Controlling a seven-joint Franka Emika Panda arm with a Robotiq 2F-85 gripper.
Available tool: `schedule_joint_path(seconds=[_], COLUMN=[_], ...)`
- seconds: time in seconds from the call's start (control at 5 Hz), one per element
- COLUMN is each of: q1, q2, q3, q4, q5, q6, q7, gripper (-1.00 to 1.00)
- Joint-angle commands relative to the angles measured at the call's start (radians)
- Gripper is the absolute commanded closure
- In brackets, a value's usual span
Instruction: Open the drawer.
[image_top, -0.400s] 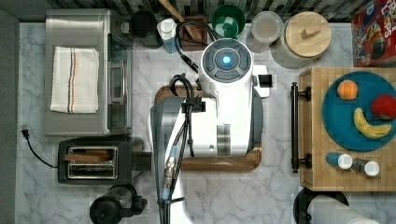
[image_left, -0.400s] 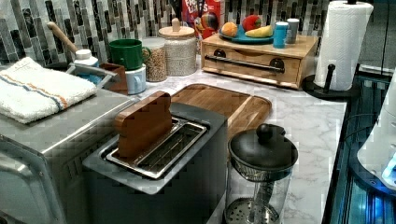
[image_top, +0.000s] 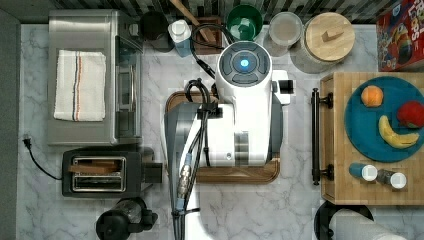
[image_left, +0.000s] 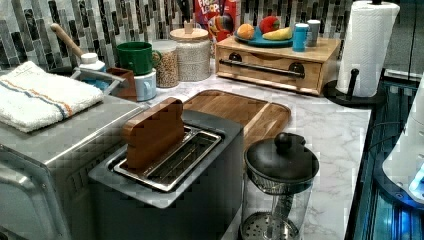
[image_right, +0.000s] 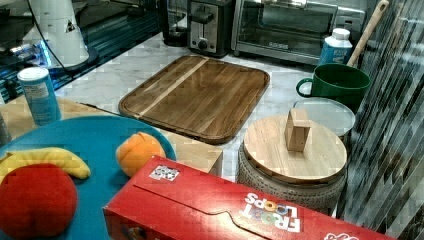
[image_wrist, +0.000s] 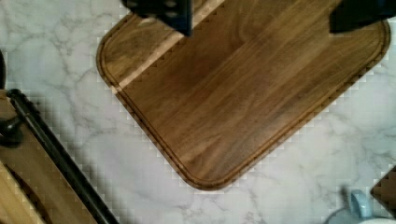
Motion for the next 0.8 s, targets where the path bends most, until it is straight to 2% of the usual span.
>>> schedule_joint_path(seconds=[0.2,0.6,0.8], q1=[0.007,-0.015,-0.071], q2=[-0.003,-0.073,-0.082], q3=[0.015,-0.005,0.035], q4=[0.005,-0.142,-0.177], q5=[-0.010,-0.044,-0.082], q6=[-0.020,0.087,0.110], q7=[-0.058,-0.284,-0.424], gripper=[-1.00,-1.00,-1.00])
